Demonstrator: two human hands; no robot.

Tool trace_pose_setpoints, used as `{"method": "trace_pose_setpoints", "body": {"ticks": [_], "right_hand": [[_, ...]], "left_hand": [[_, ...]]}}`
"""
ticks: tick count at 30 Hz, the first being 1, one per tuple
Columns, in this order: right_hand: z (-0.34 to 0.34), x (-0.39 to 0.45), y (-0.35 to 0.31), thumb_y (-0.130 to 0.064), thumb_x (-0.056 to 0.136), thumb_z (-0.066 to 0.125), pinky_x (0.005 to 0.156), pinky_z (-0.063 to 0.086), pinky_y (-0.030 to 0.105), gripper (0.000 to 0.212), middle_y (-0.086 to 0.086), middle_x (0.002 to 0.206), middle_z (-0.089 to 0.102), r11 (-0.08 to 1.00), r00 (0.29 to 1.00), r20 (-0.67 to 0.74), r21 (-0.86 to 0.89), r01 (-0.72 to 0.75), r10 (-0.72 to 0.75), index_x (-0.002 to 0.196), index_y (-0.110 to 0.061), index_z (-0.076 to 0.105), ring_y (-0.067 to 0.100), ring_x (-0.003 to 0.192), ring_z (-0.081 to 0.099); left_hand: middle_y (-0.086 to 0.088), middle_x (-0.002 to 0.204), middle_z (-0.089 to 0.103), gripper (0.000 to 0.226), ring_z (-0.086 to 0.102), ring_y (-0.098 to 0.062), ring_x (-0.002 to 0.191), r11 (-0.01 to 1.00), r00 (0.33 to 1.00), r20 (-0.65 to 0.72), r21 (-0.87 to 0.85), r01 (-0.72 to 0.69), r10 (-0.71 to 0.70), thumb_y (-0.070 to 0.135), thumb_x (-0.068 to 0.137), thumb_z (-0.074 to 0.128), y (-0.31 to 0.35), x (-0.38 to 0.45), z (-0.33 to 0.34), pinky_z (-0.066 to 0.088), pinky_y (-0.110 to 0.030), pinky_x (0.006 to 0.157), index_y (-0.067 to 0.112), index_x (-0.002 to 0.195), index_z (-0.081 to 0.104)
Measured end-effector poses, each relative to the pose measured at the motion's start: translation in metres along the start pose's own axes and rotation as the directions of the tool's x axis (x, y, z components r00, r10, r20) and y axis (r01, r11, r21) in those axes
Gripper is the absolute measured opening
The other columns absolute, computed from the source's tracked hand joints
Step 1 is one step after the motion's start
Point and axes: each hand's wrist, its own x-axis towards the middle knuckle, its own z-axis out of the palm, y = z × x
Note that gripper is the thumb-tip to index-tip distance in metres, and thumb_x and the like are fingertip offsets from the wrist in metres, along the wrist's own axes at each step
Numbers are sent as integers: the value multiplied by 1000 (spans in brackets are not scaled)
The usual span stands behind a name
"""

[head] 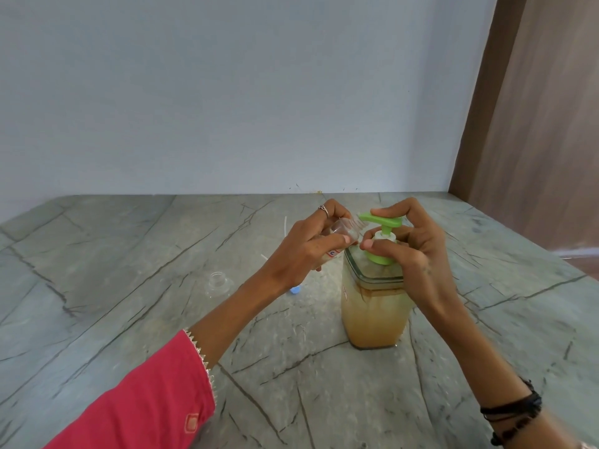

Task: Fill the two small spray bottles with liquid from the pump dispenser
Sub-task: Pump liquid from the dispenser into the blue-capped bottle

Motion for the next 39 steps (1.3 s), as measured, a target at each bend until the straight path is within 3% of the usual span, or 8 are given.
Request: {"method": "trace_pose_setpoints", "body": {"ticks": [6, 10, 13, 16, 25, 29, 32, 39], "right_hand": [[0, -2, 3, -8, 72, 68, 61, 52, 20, 32, 1, 83, 73, 1000, 1000, 10, 2, 9, -9, 99, -24, 58, 16, 75, 70], [0, -3, 3, -9, 73, 67, 62, 53, 20, 32, 1, 84, 73, 1000, 1000, 4, -2, 7, -7, 99, -26, 59, 18, 77, 71], [0, -2, 2, -7, 73, 68, 61, 52, 20, 31, 3, 82, 74, 1000, 1000, 5, -1, 11, -11, 97, -25, 60, 17, 73, 71], [0, 0, 1, 4, 77, 69, 58, 51, 20, 33, 10, 78, 72, 1000, 1000, -7, 3, 2, -2, 94, -23, 62, 17, 68, 69], [-2, 3, 2, 9, 75, 68, 53, 49, 20, 26, 13, 74, 71, 1000, 1000, -29, -23, -11, 10, 82, -15, 60, 19, 61, 67], [-2, 2, 2, 7, 75, 70, 54, 49, 18, 26, 8, 76, 72, 1000, 1000, -11, 9, -15, 15, 88, -13, 60, 15, 64, 68], [-2, -1, 3, -6, 72, 70, 58, 51, 20, 29, 8, 83, 73, 1000, 1000, 3, -2, 7, -7, 93, -24, 62, 18, 72, 70], [-1, -2, 4, -9, 73, 69, 63, 53, 19, 33, 0, 85, 74, 1000, 1000, 17, 3, 26, -26, 99, -24, 58, 17, 78, 71]], "left_hand": [[-23, 87, 54, 33, 48, -14, 66, 1000, 1000, 11, -12, 7, -6, 49, 64, 49, 0, 0, 1, 41, -27, 48, 30, 90, 50], [-2, 77, 55, 27, 49, -10, 63, 1000, 1000, 14, -15, 4, -4, 42, 68, 53, 0, 0, 0, 41, -26, 48, 27, 91, 50], [3, 76, 55, 20, 49, -8, 62, 1000, 1000, 8, -25, 4, -4, 31, 75, 50, 0, 0, 0, 41, -26, 48, 23, 93, 50], [6, 74, 55, 29, 50, -6, 60, 1000, 1000, 9, -20, -8, 8, 42, 69, 52, 1, 0, -1, 42, -26, 47, 25, 93, 51], [0, 74, 55, 31, 48, -11, 64, 1000, 999, 25, 19, -24, 24, 47, 66, 49, 3, -1, -3, 42, -31, 50, 28, 89, 52], [-8, 79, 56, 26, 48, -13, 66, 1000, 1000, 20, 11, -15, 15, 39, 70, 53, 4, -2, -3, 42, -30, 50, 23, 91, 52], [-14, 80, 56, 33, 49, -15, 66, 1000, 1000, 13, -11, -19, 19, 47, 66, 50, 4, -2, -1, 42, -29, 49, 25, 91, 52], [-8, 82, 57, 30, 51, -10, 66, 1000, 1000, 9, -4, -7, 7, 45, 66, 51, 4, -1, -1, 43, -28, 48, 28, 90, 51]]}}
